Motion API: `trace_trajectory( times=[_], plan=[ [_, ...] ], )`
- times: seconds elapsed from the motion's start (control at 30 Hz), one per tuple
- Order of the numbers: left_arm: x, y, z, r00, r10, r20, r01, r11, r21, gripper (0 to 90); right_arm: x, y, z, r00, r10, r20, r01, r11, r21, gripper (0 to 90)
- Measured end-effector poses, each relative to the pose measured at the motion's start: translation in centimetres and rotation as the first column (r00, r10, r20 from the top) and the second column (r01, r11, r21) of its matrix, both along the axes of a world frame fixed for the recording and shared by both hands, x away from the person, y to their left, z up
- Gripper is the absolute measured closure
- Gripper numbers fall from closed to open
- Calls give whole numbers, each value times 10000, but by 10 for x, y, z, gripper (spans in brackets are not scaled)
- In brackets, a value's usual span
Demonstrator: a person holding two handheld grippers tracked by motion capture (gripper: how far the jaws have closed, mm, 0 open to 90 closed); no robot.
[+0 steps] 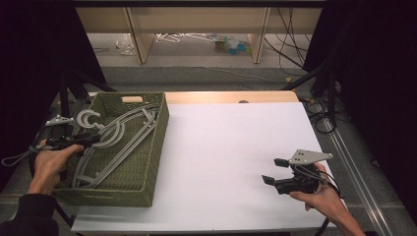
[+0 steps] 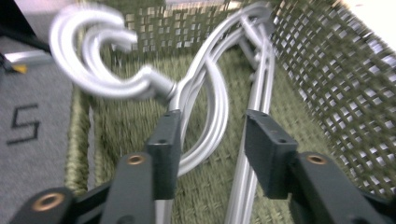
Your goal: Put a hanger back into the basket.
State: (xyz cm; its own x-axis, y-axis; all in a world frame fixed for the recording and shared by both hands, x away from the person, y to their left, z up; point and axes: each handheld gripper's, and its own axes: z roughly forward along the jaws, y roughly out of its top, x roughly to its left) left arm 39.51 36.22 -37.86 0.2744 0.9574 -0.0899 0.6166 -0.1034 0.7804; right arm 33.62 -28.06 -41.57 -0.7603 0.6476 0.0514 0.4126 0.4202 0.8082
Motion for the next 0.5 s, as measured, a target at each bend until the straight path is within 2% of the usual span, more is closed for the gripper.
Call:
trace_trajectory(
  times=[0.17,0.27,0.4,0.5],
  plan=[
    [-17,-14,23,9964,155,835,-157,9999,13,399,0,-1,1,9999,-112,42,112,9999,109,245],
    [-32,-29,34,9912,-299,1291,289,9995,95,368,0,0,0,9998,-180,100,179,9998,131,244],
    [-49,-57,40,9821,-877,1670,862,9961,163,303,0,0,0,9996,-232,174,229,9996,190,237],
    [-60,-81,39,9779,-1183,1724,1145,9929,321,245,0,0,1,9992,-286,274,279,9992,269,234]
  ],
)
